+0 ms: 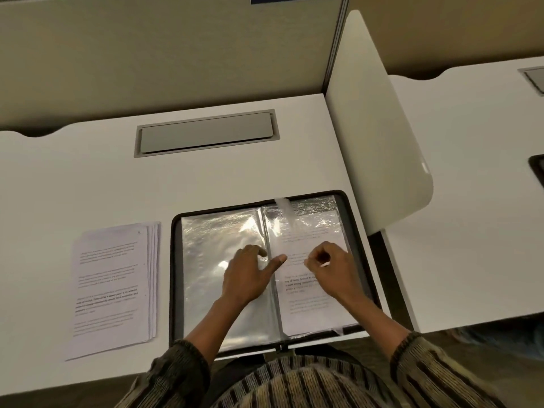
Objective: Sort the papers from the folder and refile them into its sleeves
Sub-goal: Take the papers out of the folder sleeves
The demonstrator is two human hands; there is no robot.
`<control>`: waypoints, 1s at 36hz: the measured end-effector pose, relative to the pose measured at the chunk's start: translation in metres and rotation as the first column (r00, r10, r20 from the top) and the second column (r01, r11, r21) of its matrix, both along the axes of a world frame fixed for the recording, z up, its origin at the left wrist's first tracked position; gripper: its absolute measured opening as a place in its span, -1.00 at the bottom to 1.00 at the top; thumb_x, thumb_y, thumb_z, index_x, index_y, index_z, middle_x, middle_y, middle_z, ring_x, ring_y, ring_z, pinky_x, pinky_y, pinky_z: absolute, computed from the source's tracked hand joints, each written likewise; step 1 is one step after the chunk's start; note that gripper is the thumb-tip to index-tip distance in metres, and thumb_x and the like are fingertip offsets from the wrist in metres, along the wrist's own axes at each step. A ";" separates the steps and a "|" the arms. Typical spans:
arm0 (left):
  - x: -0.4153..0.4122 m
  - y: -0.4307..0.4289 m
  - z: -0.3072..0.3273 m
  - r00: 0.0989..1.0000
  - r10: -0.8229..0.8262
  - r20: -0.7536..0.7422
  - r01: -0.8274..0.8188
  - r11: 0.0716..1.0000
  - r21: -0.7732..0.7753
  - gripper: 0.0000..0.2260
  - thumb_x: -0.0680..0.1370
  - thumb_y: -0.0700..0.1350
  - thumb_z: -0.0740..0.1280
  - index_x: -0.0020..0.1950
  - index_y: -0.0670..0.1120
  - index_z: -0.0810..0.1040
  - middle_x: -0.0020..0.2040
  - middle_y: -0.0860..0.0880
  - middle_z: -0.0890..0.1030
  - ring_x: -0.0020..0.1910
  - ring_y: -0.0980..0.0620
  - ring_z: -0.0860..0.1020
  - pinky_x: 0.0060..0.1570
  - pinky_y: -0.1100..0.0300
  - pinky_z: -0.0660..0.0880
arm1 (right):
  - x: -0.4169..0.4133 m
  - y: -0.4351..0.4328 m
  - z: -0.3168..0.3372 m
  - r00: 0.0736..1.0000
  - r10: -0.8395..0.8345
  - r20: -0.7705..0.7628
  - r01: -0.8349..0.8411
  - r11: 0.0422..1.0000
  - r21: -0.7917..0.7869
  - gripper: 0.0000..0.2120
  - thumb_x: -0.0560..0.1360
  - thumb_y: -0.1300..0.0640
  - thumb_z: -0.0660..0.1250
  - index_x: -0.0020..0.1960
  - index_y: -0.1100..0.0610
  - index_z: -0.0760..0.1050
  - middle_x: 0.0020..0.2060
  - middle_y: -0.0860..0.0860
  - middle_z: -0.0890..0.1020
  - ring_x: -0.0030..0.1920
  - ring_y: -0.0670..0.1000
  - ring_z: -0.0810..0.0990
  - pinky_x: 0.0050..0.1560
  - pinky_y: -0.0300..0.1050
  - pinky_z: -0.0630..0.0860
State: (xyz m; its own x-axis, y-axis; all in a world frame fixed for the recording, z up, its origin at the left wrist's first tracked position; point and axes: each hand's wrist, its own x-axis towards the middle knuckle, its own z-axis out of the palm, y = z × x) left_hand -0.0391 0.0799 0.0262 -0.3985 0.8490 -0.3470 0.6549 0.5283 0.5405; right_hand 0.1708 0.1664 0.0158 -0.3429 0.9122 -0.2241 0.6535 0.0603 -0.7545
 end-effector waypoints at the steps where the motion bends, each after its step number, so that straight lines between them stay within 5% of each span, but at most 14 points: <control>1: 0.006 0.005 0.011 0.997 0.052 0.052 -0.053 0.999 0.008 -0.36 0.47 0.59 0.18 0.03 0.04 0.63 0.02 0.15 0.67 0.04 0.10 0.63 0.02 0.03 0.57 | -0.007 -0.006 0.005 0.999 0.034 -0.033 -0.033 0.999 0.016 -0.83 0.49 0.11 0.56 -0.11 -0.03 0.56 -0.18 -0.16 0.65 -0.14 -0.14 0.64 -0.10 -0.19 0.62; 5: 0.022 0.021 0.045 0.958 0.200 0.205 -0.208 0.978 0.021 -0.39 0.52 0.51 0.29 -0.35 -0.02 0.46 -0.42 0.08 0.52 -0.39 0.10 0.51 -0.29 0.12 0.43 | -0.035 -0.026 0.021 0.984 0.144 -0.108 -0.139 0.989 0.055 -0.85 0.48 0.11 0.56 -0.09 0.00 0.58 -0.19 -0.17 0.66 -0.16 -0.14 0.65 -0.12 -0.18 0.63; 10: 0.006 0.020 0.044 0.947 0.274 0.169 -0.284 0.958 0.041 -0.75 0.59 0.05 0.36 -0.25 0.02 0.68 -0.27 0.12 0.69 -0.22 0.06 0.68 -0.12 0.04 0.65 | -0.059 -0.041 0.031 0.961 0.169 -0.216 -0.158 0.985 0.071 -0.84 0.48 -0.04 0.50 -0.09 0.04 0.63 -0.22 -0.16 0.68 -0.19 -0.14 0.67 -0.15 -0.12 0.66; 17: -0.045 0.003 0.040 0.900 0.404 0.165 -0.411 0.912 0.003 -0.76 0.63 -0.04 0.28 -0.11 0.03 0.72 -0.17 0.13 0.74 -0.14 0.05 0.72 0.05 -0.06 0.67 | -0.069 -0.043 0.028 0.943 0.132 -0.304 -0.146 0.989 -0.022 -0.74 0.57 -0.18 0.44 0.08 0.00 0.68 -0.09 -0.18 0.71 -0.03 -0.12 0.69 -0.11 -0.07 0.68; 22: -0.094 -0.016 0.022 0.870 0.439 0.224 -0.440 0.897 -0.045 -0.78 0.66 -0.21 0.28 -0.06 -0.05 0.71 -0.03 0.02 0.77 -0.06 -0.01 0.74 0.11 -0.08 0.67 | -0.054 -0.033 -0.009 0.989 0.137 0.056 -0.137 0.991 -0.008 -0.37 0.49 -0.50 0.26 0.29 -0.04 0.58 0.17 -0.12 0.65 0.17 -0.11 0.60 0.12 0.06 0.64; 27: -0.139 -0.041 -0.009 0.853 0.498 0.156 -0.489 0.867 -0.096 -0.84 0.61 -0.05 0.44 -0.17 0.02 0.70 -0.20 0.05 0.75 -0.14 -0.04 0.74 0.04 -0.15 0.69 | -0.035 -0.026 -0.029 0.893 0.274 0.358 -0.291 0.957 -0.004 -0.19 0.53 -0.39 0.34 0.63 -0.01 0.27 0.65 0.07 0.18 0.63 0.10 0.11 0.58 0.18 0.22; 36: -0.159 -0.052 -0.031 0.869 0.496 -0.003 -0.488 0.854 -0.183 -0.69 0.53 0.06 0.57 -0.26 -0.12 0.63 -0.27 -0.07 0.67 -0.23 -0.06 0.65 -0.17 0.09 0.56 | -0.004 -0.015 -0.051 0.775 0.225 0.591 -0.271 0.962 -0.011 -0.02 0.51 -0.50 0.22 0.72 -0.05 -0.07 0.68 0.16 -0.24 0.67 0.21 -0.24 0.62 0.28 -0.13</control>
State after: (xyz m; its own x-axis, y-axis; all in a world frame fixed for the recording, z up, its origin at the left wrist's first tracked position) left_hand -0.1978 0.0278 -0.0045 -0.7294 0.4716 -0.4955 0.2634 0.8621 0.4328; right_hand 0.1668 0.1510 -0.0357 -0.3852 0.8347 -0.3935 0.9209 0.3196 -0.2233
